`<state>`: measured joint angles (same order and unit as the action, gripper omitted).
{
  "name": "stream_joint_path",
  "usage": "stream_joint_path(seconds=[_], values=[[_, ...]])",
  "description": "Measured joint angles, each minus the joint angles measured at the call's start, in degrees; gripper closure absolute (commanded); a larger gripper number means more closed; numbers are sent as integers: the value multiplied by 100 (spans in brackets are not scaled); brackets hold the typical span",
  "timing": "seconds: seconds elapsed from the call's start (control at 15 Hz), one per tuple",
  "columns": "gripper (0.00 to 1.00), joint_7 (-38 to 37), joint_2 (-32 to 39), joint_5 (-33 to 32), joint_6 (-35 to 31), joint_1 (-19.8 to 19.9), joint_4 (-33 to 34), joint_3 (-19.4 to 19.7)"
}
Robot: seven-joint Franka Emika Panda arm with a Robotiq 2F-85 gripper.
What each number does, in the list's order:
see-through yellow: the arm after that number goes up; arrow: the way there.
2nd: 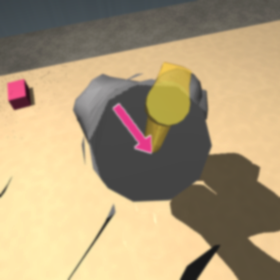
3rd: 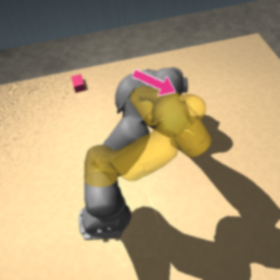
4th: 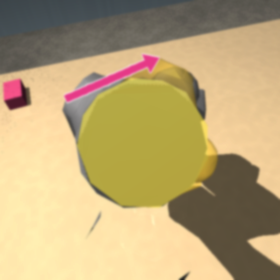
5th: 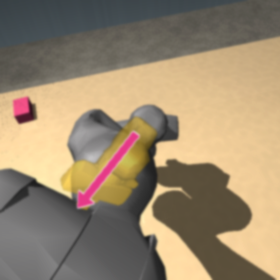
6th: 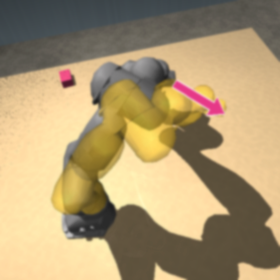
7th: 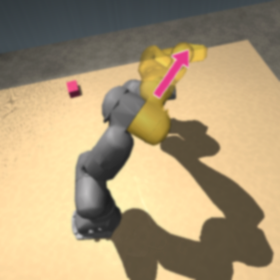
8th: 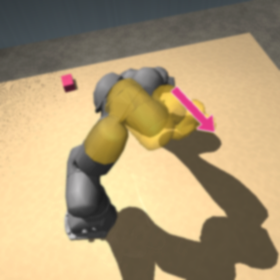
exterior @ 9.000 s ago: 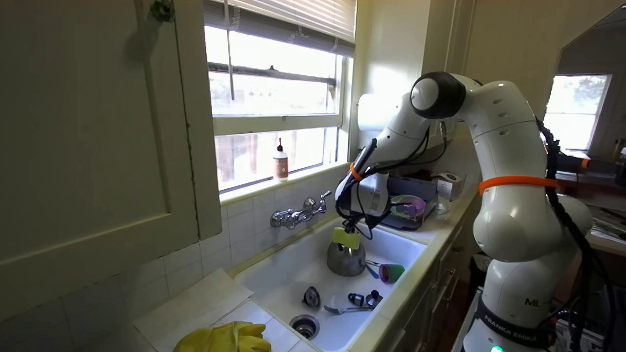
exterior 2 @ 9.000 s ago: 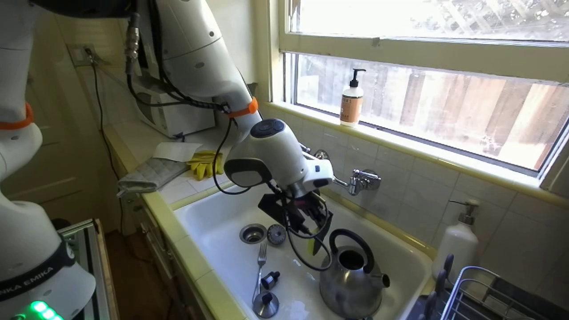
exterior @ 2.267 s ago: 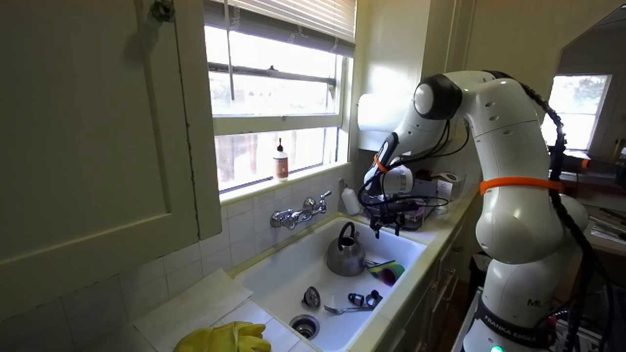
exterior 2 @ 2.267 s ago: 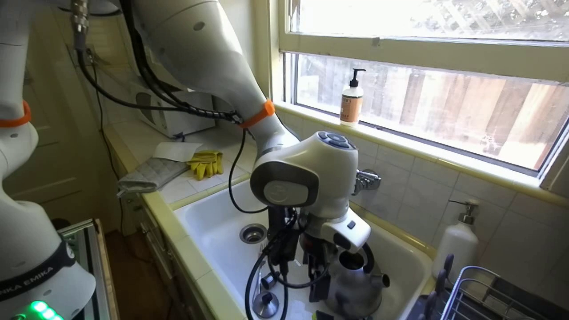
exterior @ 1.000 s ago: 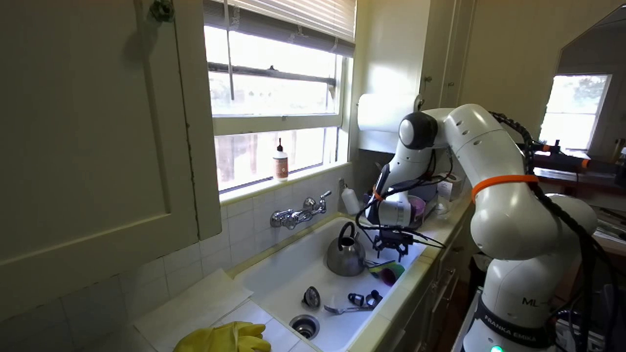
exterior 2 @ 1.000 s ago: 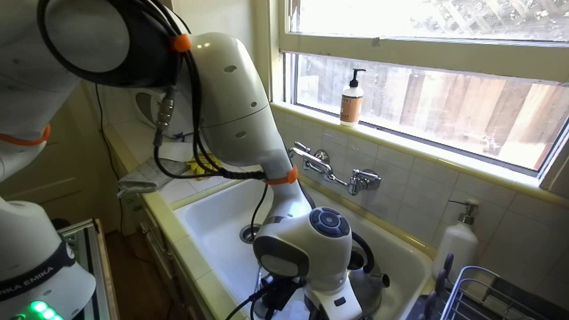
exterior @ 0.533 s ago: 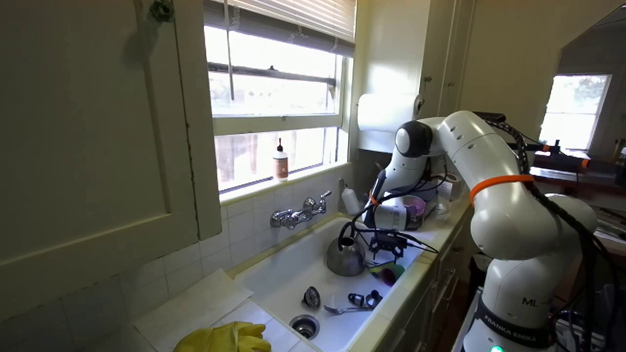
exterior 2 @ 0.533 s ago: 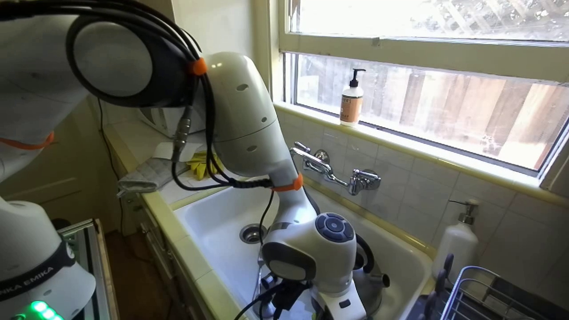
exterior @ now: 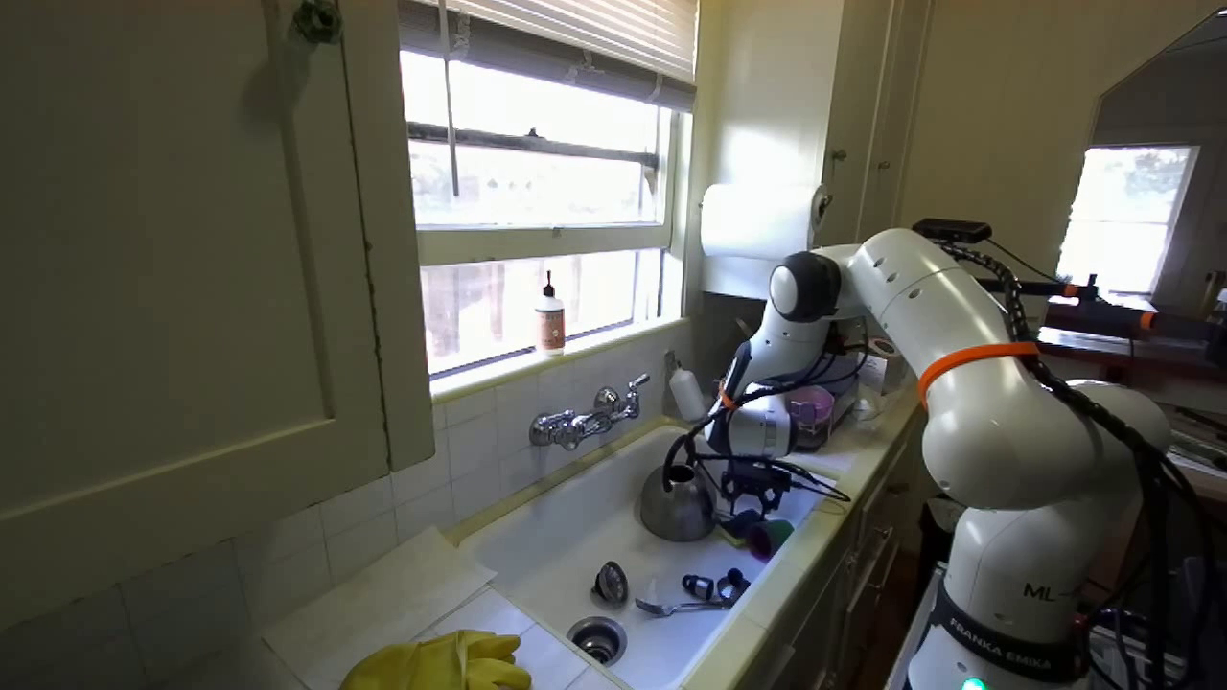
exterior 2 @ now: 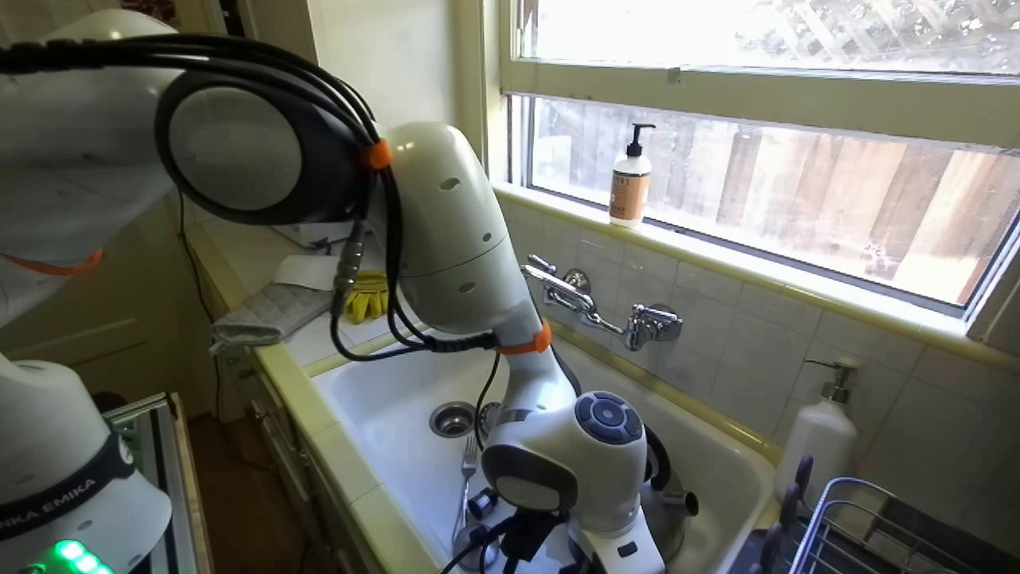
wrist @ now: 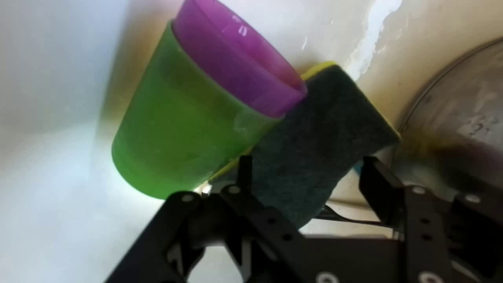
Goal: Use the yellow sponge to scrub the kettle.
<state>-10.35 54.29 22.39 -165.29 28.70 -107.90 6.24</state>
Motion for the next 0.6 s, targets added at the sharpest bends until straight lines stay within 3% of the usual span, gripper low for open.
stream_joint_path(seconds=[0.27, 0.33, 0.47, 0.6], values=[[88, 0, 186, 0, 0, 1, 134, -27], [46, 0, 226, 0, 0, 1, 163, -30], [50, 2, 268, 0, 0, 6, 197, -41], [39, 43, 260, 0, -25, 63, 218, -103]])
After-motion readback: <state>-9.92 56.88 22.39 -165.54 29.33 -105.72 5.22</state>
